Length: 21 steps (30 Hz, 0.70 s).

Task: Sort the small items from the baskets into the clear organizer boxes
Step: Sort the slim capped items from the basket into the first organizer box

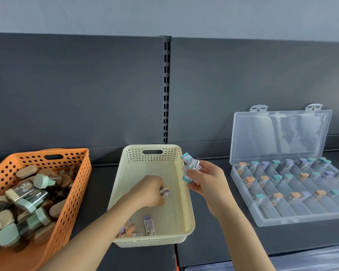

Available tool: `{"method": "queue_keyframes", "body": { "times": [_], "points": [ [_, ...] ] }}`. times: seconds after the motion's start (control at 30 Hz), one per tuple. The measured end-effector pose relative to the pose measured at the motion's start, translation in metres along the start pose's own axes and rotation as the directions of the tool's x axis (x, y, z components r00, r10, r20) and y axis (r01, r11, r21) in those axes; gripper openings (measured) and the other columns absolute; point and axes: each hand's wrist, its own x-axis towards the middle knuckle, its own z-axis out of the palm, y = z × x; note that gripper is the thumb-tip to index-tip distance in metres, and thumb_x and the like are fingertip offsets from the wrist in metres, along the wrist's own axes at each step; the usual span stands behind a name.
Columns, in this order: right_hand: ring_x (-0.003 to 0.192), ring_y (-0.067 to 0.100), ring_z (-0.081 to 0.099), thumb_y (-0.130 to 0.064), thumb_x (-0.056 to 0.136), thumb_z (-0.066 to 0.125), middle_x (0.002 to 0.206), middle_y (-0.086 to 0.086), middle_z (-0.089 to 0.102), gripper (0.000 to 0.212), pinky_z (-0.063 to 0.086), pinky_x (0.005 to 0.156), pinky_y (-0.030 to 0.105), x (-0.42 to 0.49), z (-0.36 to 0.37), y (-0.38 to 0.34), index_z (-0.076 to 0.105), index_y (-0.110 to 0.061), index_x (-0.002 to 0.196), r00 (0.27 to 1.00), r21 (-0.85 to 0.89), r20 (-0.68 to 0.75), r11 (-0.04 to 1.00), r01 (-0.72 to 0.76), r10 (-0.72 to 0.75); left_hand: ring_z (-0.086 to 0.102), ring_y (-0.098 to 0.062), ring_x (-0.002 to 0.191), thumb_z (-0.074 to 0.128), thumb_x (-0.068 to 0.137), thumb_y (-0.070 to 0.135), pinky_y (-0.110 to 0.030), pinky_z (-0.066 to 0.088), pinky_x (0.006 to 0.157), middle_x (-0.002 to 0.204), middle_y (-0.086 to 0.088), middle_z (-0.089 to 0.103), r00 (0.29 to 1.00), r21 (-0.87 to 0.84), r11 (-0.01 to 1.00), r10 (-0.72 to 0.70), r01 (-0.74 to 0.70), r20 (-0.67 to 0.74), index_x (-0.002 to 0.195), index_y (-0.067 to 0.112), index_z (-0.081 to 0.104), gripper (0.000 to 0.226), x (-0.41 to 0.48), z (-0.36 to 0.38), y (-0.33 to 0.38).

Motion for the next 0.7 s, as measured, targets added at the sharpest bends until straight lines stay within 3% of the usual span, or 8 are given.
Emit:
{"method": "queue_keyframes", "body": {
  "times": [0.17,0.37,0.5,0.63,0.7],
  "points": [
    [0.088,0.019,0.069,-0.007,0.085,0.063,0.088,-0.001,0.072,0.016,0.059,0.077,0.036,-0.004,0.0,0.0,0.068,-0.02,0.093,1.0,-0.019,-0.029,1.0,-0.002,0.001,0.067,-0.02,0.075,0.064,0.08,0.012,-0.03,0.056,0.064,0.088,-0.005,0.067,0.992,-0.351,0.935,0.008,-0.053,-0.129,0.087,0.01,0.064,0.007,-0.006,-0.014,-0.008],
    [0.088,0.021,0.069,-0.009,0.085,0.066,0.09,0.002,0.071,0.013,0.059,0.073,0.033,-0.009,0.006,0.0,0.068,-0.02,0.092,0.998,-0.034,-0.057,0.999,-0.003,0.001,0.066,-0.023,0.086,0.06,0.083,0.003,-0.038,0.059,0.076,0.099,-0.013,0.067,0.981,-0.807,0.584,-0.085,-0.094,-0.175,0.098,0.008,0.06,0.016,-0.012,-0.026,-0.007],
    [0.088,0.018,0.069,-0.011,0.085,0.066,0.095,0.0,0.071,0.016,0.059,0.074,0.032,-0.014,0.007,0.0,0.065,-0.02,0.099,0.996,-0.055,-0.084,0.998,0.004,-0.008,0.064,-0.025,0.087,0.054,0.088,0.002,-0.038,0.058,0.076,0.104,-0.014,0.062,0.977,-0.907,0.417,-0.163,-0.056,-0.135,0.104,0.006,0.056,0.016,-0.015,-0.025,-0.007],
    [0.087,0.019,0.069,-0.007,0.085,0.065,0.093,0.001,0.071,0.02,0.059,0.076,0.035,-0.022,0.007,0.001,0.064,-0.024,0.095,0.992,-0.06,-0.128,0.998,0.001,-0.009,0.061,-0.022,0.075,0.051,0.092,0.007,-0.034,0.058,0.069,0.092,-0.006,0.055,0.98,-0.931,0.363,-0.166,-0.042,-0.109,0.099,0.008,0.054,0.008,-0.019,-0.024,-0.001],
    [0.087,0.019,0.069,-0.007,0.085,0.065,0.095,0.002,0.07,0.021,0.06,0.075,0.034,-0.026,0.007,0.002,0.064,-0.022,0.1,0.988,-0.059,-0.154,0.998,-0.002,-0.007,0.06,-0.018,0.072,0.054,0.092,0.016,-0.027,0.052,0.06,0.092,-0.005,0.056,0.977,-0.915,0.397,-0.154,-0.075,-0.147,0.101,0.011,0.056,0.01,-0.019,-0.023,0.001]
  ]
}}
